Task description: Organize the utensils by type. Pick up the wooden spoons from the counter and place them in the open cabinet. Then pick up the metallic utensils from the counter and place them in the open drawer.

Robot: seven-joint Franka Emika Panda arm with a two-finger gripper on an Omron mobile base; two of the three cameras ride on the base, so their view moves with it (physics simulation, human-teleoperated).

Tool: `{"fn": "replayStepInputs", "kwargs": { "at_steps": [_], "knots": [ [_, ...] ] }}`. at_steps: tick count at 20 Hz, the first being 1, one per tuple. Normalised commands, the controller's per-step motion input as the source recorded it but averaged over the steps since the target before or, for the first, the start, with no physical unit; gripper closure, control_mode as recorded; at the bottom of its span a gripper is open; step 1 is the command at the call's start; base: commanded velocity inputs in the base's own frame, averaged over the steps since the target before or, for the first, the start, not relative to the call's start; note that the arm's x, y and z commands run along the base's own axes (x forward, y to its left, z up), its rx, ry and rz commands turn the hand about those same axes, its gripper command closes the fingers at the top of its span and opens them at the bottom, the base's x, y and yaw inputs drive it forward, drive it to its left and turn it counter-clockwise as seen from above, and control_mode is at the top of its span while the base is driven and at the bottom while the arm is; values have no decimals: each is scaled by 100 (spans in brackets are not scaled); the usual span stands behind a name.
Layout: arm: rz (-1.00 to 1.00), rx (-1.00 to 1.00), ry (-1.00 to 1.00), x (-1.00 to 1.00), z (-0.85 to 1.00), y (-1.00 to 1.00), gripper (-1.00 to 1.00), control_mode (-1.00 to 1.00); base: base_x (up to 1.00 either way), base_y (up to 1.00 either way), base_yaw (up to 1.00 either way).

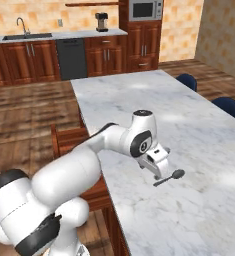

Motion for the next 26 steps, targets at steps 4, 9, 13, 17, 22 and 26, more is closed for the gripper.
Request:
{"fn": "replayStepInputs", "kwargs": {
  "at_steps": [4, 9, 13, 17, 22, 26],
  "knots": [
    [0, 1, 0, 49, -50, -30, -100, -100, 0, 0, 0],
    [0, 4, -5, 44, -46, -28, -100, -100, 0, 0, 0],
    [0, 0, 0, 50, -41, -21, -100, -100, 0, 0, 0],
    [0, 0, 0, 47, -35, -23, -100, -100, 0, 0, 0],
    [0, 0, 0, 37, -30, -37, -100, -100, 0, 0, 0],
    [0, 3, 0, 26, -28, -38, -100, -100, 0, 0, 0]
  ]
}}
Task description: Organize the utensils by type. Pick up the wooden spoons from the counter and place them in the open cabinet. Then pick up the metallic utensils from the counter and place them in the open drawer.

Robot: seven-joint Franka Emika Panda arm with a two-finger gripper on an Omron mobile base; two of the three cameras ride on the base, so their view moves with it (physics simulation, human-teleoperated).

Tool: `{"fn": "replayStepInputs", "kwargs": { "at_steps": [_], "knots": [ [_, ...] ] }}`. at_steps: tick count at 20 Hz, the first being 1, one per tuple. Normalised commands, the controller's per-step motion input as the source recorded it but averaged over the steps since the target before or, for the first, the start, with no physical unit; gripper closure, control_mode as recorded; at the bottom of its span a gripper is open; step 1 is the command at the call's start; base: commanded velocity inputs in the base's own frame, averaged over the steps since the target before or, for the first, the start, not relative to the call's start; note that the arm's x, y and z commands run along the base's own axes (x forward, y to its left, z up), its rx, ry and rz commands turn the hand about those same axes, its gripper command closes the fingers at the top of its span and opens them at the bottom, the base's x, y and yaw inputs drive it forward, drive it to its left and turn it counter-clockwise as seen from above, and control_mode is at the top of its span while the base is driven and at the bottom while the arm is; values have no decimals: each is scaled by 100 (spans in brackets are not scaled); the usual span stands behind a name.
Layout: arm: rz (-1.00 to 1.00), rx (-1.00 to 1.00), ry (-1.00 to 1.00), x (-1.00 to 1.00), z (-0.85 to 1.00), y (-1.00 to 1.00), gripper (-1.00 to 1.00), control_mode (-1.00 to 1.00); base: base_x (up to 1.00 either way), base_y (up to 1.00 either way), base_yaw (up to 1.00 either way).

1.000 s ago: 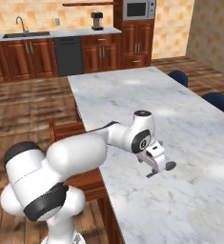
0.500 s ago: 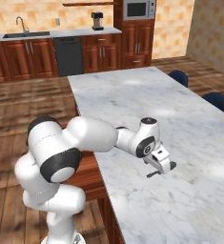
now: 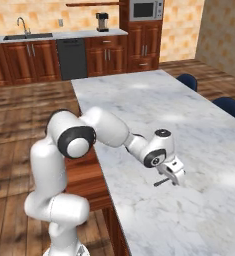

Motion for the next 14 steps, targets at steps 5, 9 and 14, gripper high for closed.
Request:
{"fn": "replayStepInputs", "kwargs": {
  "at_steps": [5, 9, 14],
  "knots": [
    [0, 4, 0, 25, -18, -25, -100, -100, 0, 0, 0],
    [-1, 5, 0, 14, -18, -14, -100, -100, 0, 0, 0],
    [-3, 2, 0, 21, -15, -7, -100, -100, 0, 0, 0]
  ]
}}
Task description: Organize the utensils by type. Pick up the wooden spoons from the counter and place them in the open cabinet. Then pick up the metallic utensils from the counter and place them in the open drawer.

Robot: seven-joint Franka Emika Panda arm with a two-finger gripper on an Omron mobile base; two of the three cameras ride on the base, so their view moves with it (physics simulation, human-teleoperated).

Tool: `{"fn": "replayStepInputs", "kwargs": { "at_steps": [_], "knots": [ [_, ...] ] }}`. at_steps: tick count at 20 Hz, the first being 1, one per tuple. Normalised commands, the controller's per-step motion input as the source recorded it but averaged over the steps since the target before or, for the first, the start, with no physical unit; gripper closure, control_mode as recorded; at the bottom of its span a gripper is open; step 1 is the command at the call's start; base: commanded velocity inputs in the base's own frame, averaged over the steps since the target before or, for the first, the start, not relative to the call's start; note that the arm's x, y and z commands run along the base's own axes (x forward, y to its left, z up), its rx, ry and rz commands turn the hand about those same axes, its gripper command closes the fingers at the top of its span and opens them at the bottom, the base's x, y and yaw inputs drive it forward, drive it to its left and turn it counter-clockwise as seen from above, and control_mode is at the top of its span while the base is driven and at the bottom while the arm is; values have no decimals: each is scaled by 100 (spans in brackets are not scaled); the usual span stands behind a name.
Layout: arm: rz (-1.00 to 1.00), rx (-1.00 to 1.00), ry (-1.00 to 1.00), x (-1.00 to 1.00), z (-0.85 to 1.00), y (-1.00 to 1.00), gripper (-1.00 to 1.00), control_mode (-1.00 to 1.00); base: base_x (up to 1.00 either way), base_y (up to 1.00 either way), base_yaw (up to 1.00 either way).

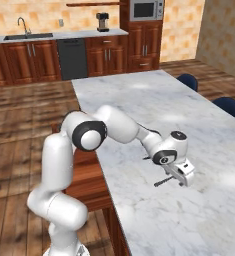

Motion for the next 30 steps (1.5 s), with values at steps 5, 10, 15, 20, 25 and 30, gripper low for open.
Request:
{"fn": "replayStepInputs", "kwargs": {
  "at_steps": [5, 10, 15, 20, 25, 30],
  "knots": [
    [-4, 0, 0, 20, -18, -1, -100, -100, 0, 0, 0],
    [-5, 0, 0, 23, -22, 0, -100, -100, 0, 0, 0],
    [-4, 0, 0, 22, -23, -1, -100, -100, 0, 0, 0],
    [-1, 0, 0, 23, -14, -3, -100, -100, 0, 0, 0],
    [0, -1, 0, 23, -19, 0, -100, -100, 0, 0, 0],
    [0, -1, 0, 11, -37, -1, -100, -100, 0, 0, 0]
  ]
}}
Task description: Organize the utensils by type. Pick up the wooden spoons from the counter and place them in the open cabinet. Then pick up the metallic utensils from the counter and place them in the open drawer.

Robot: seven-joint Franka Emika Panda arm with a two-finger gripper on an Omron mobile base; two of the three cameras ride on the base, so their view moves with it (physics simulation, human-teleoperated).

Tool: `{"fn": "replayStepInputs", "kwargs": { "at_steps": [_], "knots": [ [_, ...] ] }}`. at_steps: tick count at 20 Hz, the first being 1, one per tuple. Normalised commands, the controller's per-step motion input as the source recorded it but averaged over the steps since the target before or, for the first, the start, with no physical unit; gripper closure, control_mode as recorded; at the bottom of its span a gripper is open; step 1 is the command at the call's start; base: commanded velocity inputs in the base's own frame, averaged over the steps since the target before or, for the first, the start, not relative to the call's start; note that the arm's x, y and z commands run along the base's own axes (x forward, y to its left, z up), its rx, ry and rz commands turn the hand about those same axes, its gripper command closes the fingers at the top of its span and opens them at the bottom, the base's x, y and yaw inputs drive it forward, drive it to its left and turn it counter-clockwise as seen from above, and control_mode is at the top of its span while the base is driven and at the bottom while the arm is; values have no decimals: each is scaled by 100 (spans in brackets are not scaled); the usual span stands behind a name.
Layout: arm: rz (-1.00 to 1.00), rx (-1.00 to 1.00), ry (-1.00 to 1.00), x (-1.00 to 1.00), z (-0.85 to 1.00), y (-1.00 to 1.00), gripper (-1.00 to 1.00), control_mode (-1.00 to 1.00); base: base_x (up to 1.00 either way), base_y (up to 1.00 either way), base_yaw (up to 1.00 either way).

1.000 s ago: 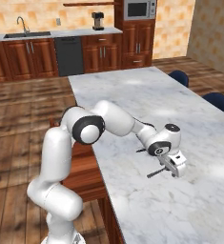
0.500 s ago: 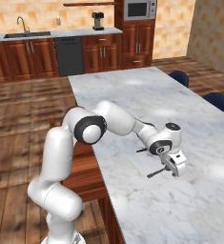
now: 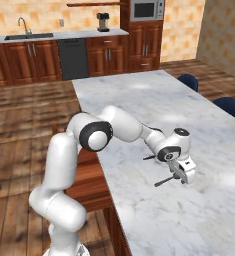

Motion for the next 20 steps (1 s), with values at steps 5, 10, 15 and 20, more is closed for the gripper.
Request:
{"fn": "replayStepInputs", "kwargs": {
  "at_steps": [5, 10, 15, 20],
  "knots": [
    [0, -1, 1, 6, -54, 0, 100, -100, 0, 0, 0],
    [0, -2, 2, 3, -60, -5, 100, -100, 0, 0, 0],
    [0, -5, 3, 0, -55, -1, 100, -100, 0, 0, 0],
    [0, -3, 1, -6, -39, 0, 100, -100, 0, 0, 0]
  ]
}}
